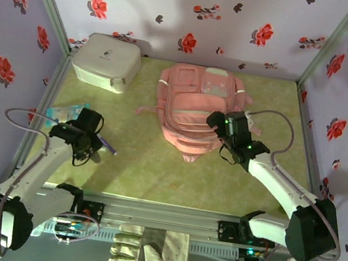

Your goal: Pack the student bag

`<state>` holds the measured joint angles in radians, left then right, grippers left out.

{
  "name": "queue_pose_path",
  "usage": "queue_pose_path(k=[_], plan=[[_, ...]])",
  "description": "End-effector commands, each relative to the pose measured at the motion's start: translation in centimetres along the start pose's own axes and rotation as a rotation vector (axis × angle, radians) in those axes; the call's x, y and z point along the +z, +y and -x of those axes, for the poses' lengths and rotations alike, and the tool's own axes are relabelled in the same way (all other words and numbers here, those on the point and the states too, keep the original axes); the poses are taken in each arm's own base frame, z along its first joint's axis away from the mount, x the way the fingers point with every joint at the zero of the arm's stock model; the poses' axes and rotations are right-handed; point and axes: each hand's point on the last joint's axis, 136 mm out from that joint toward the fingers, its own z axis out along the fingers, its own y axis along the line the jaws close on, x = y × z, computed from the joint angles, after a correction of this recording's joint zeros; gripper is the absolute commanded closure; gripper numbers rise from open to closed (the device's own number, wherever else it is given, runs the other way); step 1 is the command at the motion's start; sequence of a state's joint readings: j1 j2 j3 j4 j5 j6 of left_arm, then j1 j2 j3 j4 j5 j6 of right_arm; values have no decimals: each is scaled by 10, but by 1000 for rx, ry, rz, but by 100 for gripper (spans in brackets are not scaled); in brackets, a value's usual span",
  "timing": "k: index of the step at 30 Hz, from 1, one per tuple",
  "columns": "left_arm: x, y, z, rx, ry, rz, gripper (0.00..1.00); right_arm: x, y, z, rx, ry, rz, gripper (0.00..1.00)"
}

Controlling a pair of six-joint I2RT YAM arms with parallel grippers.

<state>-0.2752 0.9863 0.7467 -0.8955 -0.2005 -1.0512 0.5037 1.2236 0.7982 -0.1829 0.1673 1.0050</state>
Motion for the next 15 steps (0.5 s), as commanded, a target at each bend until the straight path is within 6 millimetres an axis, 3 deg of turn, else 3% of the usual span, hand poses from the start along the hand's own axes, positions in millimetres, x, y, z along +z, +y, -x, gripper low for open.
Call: queue_pose_path(k=[1, 10, 15], plan=[[-19, -55, 9, 85, 5, -214, 64, 2, 12, -3, 4, 19, 75, 3], [-55, -207, 13, 153, 40, -668, 66, -3, 80, -28, -64, 177, 430, 3], [-69, -265, -6, 219, 125, -783, 66, -8, 102, -50, -184, 241, 510, 4]])
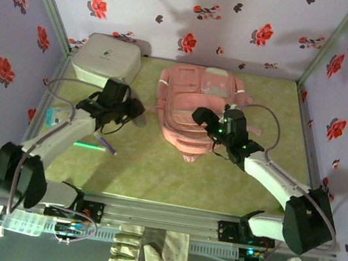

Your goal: Pack the student bag

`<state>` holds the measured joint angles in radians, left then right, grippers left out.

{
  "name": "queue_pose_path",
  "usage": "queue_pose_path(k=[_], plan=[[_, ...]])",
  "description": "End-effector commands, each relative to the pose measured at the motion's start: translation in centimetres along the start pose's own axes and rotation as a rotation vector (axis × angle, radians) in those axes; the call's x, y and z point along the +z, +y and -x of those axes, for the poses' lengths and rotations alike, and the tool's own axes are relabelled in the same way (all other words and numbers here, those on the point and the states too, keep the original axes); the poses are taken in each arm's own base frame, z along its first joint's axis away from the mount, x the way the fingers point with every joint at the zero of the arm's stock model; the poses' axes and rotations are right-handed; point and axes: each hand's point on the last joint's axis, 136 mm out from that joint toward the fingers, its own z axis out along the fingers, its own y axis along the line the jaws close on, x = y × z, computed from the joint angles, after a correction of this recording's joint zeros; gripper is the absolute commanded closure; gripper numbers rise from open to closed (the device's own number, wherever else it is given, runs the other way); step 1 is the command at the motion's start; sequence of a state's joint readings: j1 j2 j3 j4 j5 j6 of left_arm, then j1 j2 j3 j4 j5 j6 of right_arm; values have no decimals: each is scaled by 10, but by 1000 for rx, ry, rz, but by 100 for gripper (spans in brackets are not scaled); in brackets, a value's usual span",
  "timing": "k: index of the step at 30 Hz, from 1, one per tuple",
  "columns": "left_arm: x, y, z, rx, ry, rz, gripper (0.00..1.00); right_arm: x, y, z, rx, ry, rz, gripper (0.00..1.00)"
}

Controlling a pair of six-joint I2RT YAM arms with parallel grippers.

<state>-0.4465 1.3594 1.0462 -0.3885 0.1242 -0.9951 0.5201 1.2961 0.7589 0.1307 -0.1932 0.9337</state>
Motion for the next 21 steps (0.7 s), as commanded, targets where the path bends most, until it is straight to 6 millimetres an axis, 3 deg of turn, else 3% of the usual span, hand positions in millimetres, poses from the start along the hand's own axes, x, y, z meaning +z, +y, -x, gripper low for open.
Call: queue_pose_path(k=[1, 7, 9, 17, 21], plan=[[1, -67, 6, 39, 23, -215, 66, 3, 41, -13, -123, 68, 148, 4], [9, -105, 2, -2, 79, -356, 67, 8, 75, -35, -194, 153, 275, 5], [10, -111, -1, -3, 97, -362, 67, 11, 77, -41, -253, 165, 241, 5], [15, -118, -14, -16, 170, -365, 66, 25, 95, -51, -385, 197, 223, 6], [15, -119, -16, -22, 182, -370, 64, 37, 94, -50, -415, 195, 177, 7]])
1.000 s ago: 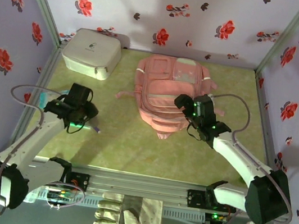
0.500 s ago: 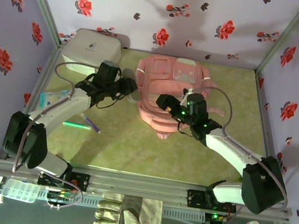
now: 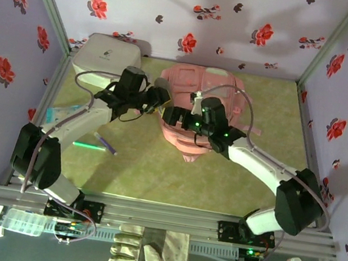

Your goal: Pack the student bag

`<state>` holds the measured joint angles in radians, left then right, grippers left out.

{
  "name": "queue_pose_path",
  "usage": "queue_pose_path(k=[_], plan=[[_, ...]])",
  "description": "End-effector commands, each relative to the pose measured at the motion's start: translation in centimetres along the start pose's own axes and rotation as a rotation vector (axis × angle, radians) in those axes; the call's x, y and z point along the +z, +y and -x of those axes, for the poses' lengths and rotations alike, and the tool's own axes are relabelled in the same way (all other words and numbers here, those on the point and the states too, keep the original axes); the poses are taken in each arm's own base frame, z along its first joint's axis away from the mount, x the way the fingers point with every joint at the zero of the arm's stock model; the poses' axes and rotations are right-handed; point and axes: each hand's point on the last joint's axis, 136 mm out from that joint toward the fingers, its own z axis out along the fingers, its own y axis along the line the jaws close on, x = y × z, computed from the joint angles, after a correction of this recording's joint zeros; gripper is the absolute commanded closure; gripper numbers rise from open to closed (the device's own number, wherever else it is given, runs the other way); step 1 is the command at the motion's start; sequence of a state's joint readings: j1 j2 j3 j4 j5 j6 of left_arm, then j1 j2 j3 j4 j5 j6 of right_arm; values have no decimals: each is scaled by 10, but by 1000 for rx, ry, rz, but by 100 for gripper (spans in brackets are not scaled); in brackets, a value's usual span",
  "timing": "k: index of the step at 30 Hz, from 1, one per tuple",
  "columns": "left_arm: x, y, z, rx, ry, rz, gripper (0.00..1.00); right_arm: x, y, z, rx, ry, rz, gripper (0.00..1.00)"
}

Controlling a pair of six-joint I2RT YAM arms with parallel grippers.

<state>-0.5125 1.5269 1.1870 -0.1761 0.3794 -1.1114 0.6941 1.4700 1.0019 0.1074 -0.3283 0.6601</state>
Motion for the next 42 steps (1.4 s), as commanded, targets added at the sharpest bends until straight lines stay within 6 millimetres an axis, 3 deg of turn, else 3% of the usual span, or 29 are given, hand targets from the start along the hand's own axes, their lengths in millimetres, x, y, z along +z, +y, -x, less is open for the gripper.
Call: queue_pose_path(k=[1, 10, 13, 17, 20, 27, 31, 36, 42], plan=[[1, -22, 1, 5, 12, -63, 64, 9, -3, 3, -52, 11, -42, 8], [5, -19, -1, -15, 24, -64, 61, 22, 3, 2, -66, 29, -11, 15], [4, -18, 0, -25, 22, -65, 58, 22, -1, 0, -74, 28, -21, 21], [2, -18, 2, -36, 13, -71, 52, 18, -5, -3, -99, 26, -40, 34], [-1, -14, 4, -42, 7, -58, 40, 13, -3, -6, -133, 36, -30, 37], [-4, 7, 14, -55, -27, -6, 38, 0, -3, -17, -210, 64, -31, 41], [-5, 22, 19, -51, -42, 39, 42, -7, -5, -25, -250, 89, -31, 42], [-2, 29, 18, -54, -38, 52, 61, -8, -1, -26, -265, 95, -15, 41], [-2, 25, 17, -43, -39, 42, 70, 1, -4, -16, -224, 75, -42, 24]])
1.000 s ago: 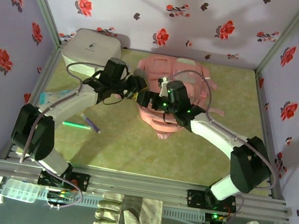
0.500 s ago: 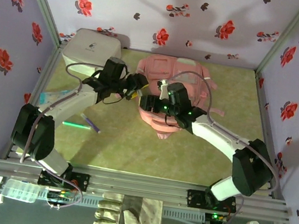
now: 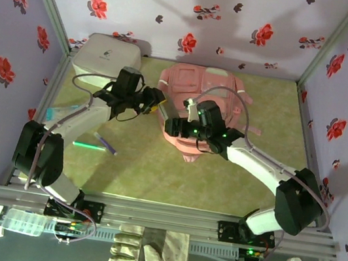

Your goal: Pack the student bag

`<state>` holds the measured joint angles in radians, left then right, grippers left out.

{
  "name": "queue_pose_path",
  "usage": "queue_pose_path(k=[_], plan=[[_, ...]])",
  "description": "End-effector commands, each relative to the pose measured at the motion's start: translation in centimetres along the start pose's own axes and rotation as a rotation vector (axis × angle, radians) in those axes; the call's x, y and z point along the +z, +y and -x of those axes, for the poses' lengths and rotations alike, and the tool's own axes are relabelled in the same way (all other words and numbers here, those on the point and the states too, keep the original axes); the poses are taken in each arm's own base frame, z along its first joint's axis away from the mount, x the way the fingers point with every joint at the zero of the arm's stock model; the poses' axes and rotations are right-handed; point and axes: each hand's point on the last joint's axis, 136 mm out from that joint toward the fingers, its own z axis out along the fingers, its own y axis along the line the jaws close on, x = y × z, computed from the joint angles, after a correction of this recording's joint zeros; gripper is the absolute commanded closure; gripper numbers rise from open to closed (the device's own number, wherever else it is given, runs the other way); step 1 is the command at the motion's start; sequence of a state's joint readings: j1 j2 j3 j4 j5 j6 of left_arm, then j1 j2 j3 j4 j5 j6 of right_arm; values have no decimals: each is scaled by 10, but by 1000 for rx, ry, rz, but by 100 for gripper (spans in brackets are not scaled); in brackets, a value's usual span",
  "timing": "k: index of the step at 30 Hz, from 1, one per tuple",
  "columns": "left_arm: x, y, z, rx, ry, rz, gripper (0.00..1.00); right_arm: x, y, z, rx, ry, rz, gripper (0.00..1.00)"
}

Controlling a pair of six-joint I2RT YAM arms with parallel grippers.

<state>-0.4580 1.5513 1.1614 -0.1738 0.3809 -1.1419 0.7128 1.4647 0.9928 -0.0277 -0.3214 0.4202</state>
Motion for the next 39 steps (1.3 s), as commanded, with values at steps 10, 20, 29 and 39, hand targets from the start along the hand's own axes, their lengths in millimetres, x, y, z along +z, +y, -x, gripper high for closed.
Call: queue_pose_path(k=[10, 20, 29, 39], plan=[[-3, -6, -4, 33, -5, -15, 71, 20, -8, 37, 44, -78, -68, 19], [-10, -6, 3, 91, -35, -8, 35, 9, -16, 40, 76, -126, -95, 37], [-10, -8, 9, 577, -66, 103, 0, -59, -80, 21, 149, -180, -329, 38], [43, -30, -36, 1279, 32, 207, 0, -153, -155, 0, 297, -270, -676, 39]])
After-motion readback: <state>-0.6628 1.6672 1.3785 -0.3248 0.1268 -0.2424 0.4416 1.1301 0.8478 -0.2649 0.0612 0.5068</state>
